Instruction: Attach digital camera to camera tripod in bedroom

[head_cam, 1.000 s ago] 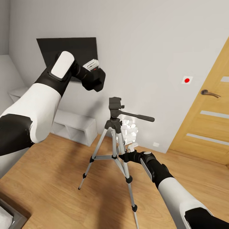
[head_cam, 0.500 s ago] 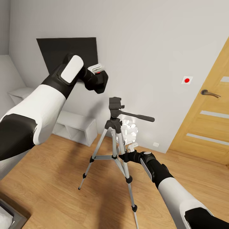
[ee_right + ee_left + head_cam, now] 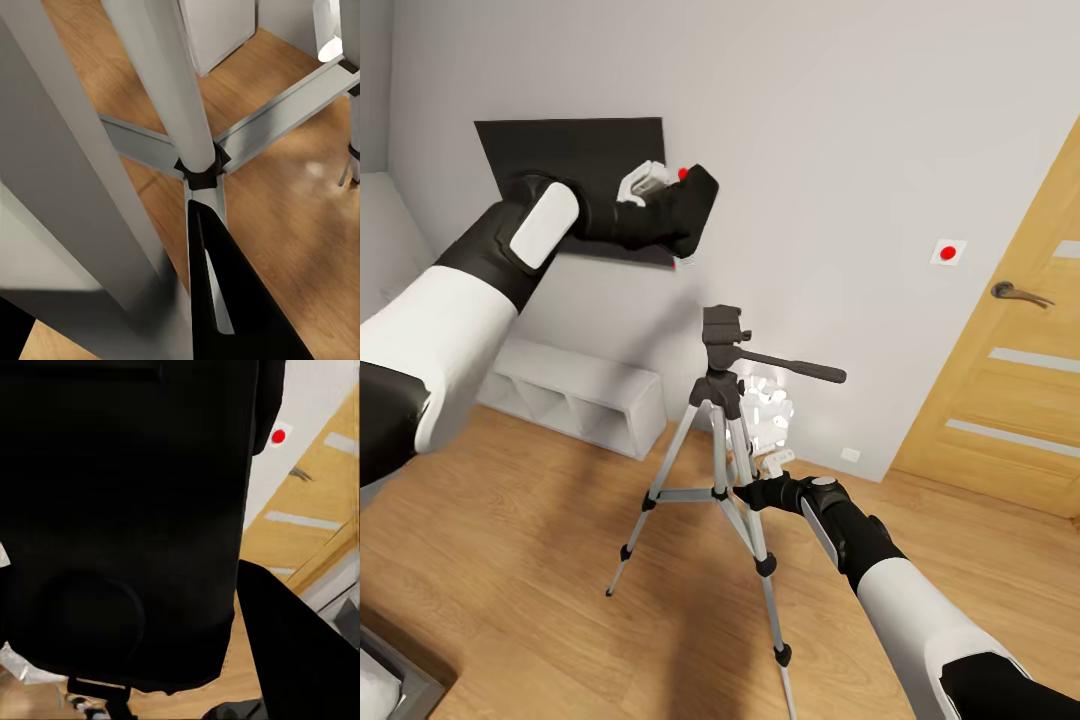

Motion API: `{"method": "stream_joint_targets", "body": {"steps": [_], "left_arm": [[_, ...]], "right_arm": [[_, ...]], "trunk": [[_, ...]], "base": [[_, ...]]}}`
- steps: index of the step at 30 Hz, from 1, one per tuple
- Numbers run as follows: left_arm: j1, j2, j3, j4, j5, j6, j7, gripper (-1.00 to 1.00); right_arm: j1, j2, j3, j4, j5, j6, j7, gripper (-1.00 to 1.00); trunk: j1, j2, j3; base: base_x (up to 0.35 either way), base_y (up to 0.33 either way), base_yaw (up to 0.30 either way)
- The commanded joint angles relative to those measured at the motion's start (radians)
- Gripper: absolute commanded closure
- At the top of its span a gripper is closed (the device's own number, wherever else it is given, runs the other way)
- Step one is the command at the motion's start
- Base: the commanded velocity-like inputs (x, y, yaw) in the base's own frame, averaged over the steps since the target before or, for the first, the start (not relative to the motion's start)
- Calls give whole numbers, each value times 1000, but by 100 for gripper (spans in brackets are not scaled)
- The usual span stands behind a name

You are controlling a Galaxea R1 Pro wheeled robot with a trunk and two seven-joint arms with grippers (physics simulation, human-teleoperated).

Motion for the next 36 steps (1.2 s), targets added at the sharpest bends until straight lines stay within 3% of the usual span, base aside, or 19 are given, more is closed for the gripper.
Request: {"method": "stream_joint_targets", "body": {"steps": [1, 4, 18, 24, 27, 28, 30, 31, 36], "left_arm": [[-2, 18, -14, 4, -10, -38, -61, 100], [-2, 47, -26, 11, -25, -90, -165, 100], [5, 62, -37, 27, -33, -109, -221, 100], [6, 65, -60, -26, -57, -114, -321, 100], [6, 77, -127, -91, -113, -117, -396, 100], [6, 87, -167, -129, -154, -119, -438, 100], [6, 98, -201, -167, -196, -122, -483, 100], [6, 109, -224, -202, -234, -127, -526, 100], [6, 130, -251, -249, -288, -154, -599, 100]], "right_arm": [[0, 0, 1, 0, 81, 0, 2, 100], [0, 0, 1, 0, 81, 0, 2, 100], [0, 0, 1, 0, 81, 0, 2, 100], [0, 0, 1, 0, 81, 0, 2, 100], [0, 0, 1, 0, 81, 0, 2, 100], [0, 0, 1, 0, 81, 0, 2, 100], [0, 0, 1, 0, 81, 0, 2, 100], [0, 0, 1, 0, 81, 0, 2, 100], [0, 0, 1, 0, 81, 0, 2, 100]], "trunk": [[1, -2, -2], [1, -2, -2], [1, -2, -2], [1, -2, -2], [1, -2, -2], [1, -2, -2], [1, -2, -2], [1, -2, -2], [1, -2, -2]], "base": [[0, 0, 0], [0, 0, 0], [1, 0, 0], [59, 0, 0], [29, 0, 0], [13, 0, 0], [10, 0, 0], [5, 0, 0], [3, 0, 0]]}}
